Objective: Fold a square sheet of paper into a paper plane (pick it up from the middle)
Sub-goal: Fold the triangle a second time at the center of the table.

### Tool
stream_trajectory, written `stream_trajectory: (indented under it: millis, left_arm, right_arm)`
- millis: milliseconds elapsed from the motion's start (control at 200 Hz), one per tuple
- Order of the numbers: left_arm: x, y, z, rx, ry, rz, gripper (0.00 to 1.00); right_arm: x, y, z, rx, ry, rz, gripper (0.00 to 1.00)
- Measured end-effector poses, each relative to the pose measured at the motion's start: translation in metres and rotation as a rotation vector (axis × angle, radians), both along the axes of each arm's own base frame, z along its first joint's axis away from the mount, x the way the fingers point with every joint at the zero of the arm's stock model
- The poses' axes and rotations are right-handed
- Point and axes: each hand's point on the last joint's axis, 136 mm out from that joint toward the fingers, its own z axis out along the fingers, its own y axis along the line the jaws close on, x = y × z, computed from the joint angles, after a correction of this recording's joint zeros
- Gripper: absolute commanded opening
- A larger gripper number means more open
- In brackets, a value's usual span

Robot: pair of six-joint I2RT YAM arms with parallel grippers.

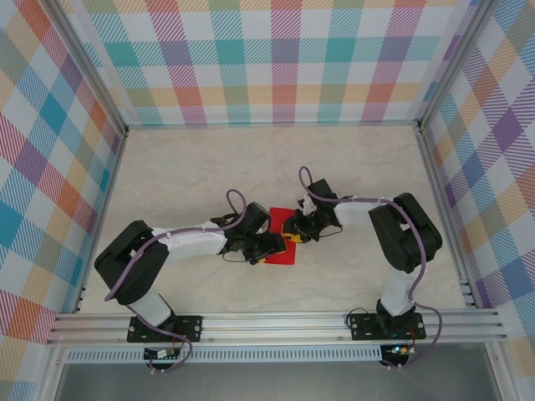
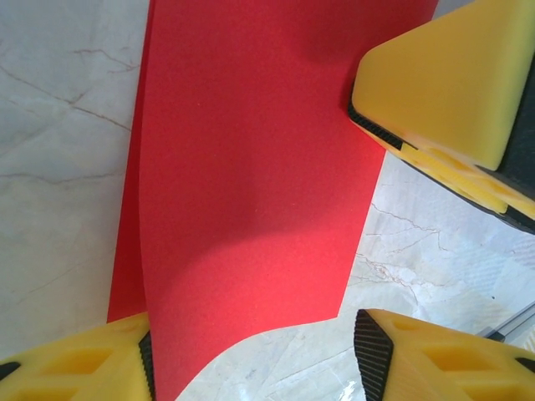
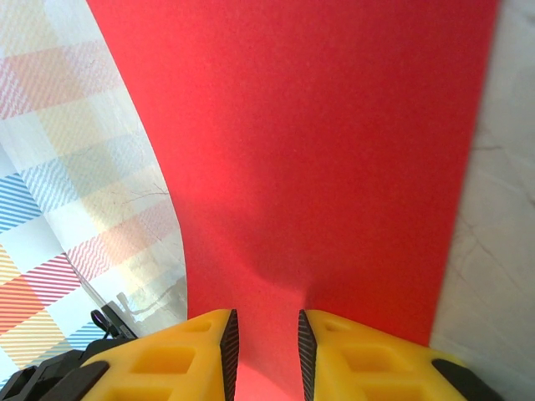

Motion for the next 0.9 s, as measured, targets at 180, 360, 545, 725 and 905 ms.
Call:
stream_trajectory:
  millis: [180, 360, 545, 725, 905]
  left_arm:
    - [0.001, -0.005, 0.004, -0.025, -0.005, -0.009, 0.5]
    - [0.005, -0.01, 0.013, -0.053, -0.033, -0.02, 0.42]
    - [0.014, -0.02, 0.027, -0.084, -0.077, -0.036, 0.39]
    - [0.024, -0.031, 0.032, -0.102, -0.11, -0.054, 0.37]
    - [0.026, -0.032, 0.013, -0.07, -0.091, -0.065, 0.37]
  right_arm:
    - [0.0, 0.0, 0.0, 0.001, 0.003, 0.001, 0.28]
    - [-0.001, 0.0, -0.001, -0.003, 0.009, 0.001, 0.23]
    - [-0.001, -0.002, -0.002, -0.014, 0.011, -0.001, 0.19]
    - [-0.001, -0.003, -0.004, -0.023, 0.01, -0.001, 0.15]
    - [-0.001, -0.004, -0.003, -0.025, 0.008, -0.002, 0.15]
